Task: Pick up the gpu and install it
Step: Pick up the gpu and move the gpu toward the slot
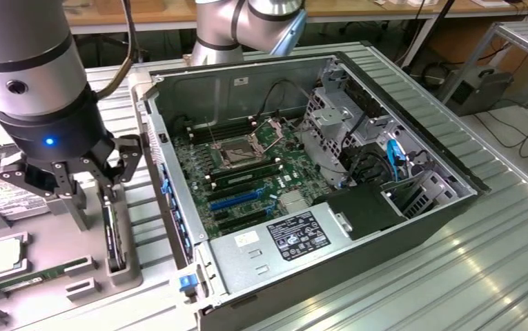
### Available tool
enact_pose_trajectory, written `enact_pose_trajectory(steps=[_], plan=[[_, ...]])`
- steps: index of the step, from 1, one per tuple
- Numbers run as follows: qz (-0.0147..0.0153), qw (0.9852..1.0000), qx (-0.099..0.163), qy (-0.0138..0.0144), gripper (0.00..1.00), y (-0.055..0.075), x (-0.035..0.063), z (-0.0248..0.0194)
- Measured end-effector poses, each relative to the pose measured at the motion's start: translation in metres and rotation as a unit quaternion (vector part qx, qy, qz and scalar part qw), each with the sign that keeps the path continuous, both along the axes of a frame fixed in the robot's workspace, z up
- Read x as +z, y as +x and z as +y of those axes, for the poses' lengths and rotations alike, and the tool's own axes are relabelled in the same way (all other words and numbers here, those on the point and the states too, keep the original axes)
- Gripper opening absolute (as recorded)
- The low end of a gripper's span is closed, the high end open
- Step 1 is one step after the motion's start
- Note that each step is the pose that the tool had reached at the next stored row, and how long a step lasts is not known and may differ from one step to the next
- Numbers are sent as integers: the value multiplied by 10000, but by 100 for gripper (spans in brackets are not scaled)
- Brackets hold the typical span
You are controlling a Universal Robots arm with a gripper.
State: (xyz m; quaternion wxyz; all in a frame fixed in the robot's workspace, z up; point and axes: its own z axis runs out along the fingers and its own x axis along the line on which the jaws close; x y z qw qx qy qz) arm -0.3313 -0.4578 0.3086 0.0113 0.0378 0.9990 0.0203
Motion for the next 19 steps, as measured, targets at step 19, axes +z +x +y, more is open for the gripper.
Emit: enact_pose_trajectory(steps=[19], plan=[[0,10000,0,18,42,8,-401,13]])
